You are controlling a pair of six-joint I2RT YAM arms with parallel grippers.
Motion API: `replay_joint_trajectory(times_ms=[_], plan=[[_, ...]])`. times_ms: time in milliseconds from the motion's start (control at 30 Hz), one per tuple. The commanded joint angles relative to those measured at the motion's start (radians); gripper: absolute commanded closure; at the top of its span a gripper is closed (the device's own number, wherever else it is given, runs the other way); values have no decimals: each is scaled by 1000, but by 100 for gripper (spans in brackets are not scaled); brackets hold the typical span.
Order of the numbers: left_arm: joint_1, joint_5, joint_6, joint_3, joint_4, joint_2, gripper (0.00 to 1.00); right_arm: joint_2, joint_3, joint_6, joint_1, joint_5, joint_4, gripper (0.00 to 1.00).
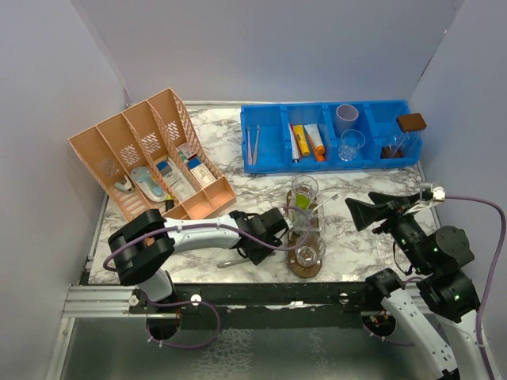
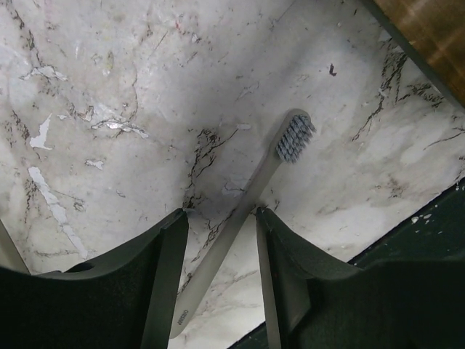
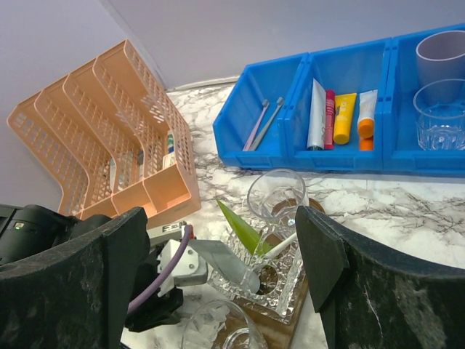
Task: Prepare toiletry sets of a toothbrush and toothpaste on the tray
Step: Pick up the toothbrush from the center of the board.
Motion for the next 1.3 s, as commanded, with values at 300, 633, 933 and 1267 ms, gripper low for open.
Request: replay_joint_trajectory(times_ms=[300, 633, 933, 1267], plan=[[-6, -85, -181, -76, -18, 50, 70, -16, 10, -6, -1, 23, -12, 17], [10, -121, -251, -171, 72, -110, 100, -10, 5, -2, -1, 31, -11, 18], [15, -247, -237, -167, 101, -279, 100, 23, 13, -1, -1, 20, -16, 18], [40, -314, -69, -142, 264, -572, 100, 295, 90, -109, -1, -173, -15, 20]])
